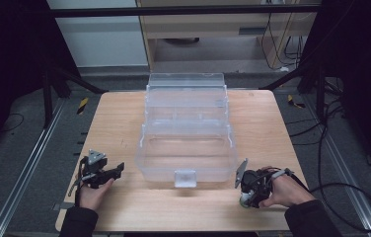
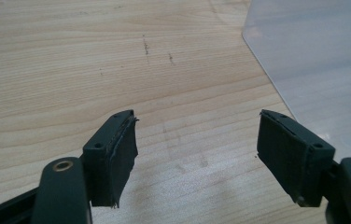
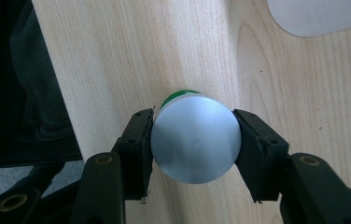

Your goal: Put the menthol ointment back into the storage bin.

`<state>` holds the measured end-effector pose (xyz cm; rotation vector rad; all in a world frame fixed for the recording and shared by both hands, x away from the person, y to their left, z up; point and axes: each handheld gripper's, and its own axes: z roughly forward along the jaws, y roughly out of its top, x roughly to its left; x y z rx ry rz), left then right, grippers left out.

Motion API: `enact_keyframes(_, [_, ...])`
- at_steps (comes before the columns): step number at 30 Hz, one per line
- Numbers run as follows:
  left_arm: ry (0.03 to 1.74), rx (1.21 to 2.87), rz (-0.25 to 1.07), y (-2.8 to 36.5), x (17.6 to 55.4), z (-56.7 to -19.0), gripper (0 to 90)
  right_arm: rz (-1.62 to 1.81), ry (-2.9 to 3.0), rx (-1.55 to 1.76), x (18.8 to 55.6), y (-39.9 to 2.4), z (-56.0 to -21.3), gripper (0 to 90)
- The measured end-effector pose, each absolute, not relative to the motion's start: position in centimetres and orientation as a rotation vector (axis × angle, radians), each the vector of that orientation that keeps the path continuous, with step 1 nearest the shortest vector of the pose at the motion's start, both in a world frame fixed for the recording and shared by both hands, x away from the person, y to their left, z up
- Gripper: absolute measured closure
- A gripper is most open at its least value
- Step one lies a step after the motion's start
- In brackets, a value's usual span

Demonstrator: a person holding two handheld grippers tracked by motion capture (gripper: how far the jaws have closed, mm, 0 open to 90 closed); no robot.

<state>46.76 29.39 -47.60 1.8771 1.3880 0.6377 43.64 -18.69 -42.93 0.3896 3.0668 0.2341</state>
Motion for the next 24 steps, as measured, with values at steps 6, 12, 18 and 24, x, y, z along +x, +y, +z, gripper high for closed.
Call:
enact_keyframes(6, [1.392, 1.881, 0.634, 29.4, 46.8, -47.7, 28.0, 0.280, 3.050, 0.426, 43.7, -19.1, -41.3, 50.1])
enact_keyframes(12, [1.393, 1.881, 0.636, 29.4, 46.8, -47.7, 28.0, 0.332, 3.016, 0.504, 44.1, -19.5, -39.3, 50.1])
enact_keyframes(18, [1.394, 1.881, 0.635, 29.4, 46.9, -47.7, 28.0, 0.373, 2.997, 0.557, 44.4, -19.7, -38.1, 50.1])
enact_keyframes(24, [1.397, 1.880, 0.640, 29.4, 46.8, -47.7, 28.0, 0.402, 2.982, 0.589, 44.6, -19.8, -37.0, 50.1])
